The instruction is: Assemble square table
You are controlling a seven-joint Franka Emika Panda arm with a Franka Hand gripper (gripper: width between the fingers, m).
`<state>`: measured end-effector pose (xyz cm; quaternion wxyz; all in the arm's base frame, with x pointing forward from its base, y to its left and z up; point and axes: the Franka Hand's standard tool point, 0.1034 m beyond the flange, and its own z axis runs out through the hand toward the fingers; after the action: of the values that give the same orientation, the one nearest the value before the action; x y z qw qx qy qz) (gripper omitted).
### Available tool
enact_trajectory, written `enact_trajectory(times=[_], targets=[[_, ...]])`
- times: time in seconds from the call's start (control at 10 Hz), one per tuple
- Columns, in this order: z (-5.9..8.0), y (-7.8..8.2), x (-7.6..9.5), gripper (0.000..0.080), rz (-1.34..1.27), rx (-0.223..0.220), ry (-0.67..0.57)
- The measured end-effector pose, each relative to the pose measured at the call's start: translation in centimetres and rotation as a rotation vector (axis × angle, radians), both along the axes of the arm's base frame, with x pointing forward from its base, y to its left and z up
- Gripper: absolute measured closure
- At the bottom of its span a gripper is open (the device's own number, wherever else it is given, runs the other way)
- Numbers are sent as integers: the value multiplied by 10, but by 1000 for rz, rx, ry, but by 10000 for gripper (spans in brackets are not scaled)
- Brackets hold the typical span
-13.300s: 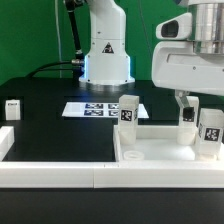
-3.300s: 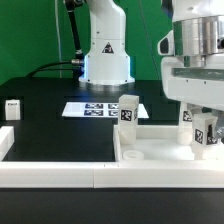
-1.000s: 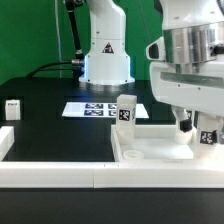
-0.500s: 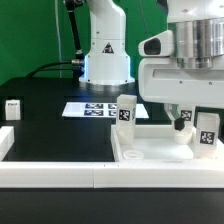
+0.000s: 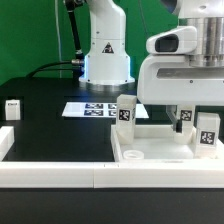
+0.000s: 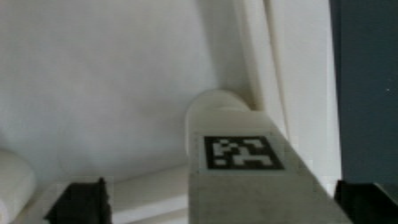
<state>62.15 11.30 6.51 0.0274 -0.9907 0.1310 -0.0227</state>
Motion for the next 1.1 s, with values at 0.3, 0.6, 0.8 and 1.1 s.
enact_trajectory(times=[0.3, 0.6, 0.8, 1.1], targets=[[0, 1, 0, 512, -133, 9, 7], [0, 1, 0, 512, -337, 21, 17], [0, 1, 4, 512, -595, 60, 13], [0, 0, 4, 512, -954, 173, 65]])
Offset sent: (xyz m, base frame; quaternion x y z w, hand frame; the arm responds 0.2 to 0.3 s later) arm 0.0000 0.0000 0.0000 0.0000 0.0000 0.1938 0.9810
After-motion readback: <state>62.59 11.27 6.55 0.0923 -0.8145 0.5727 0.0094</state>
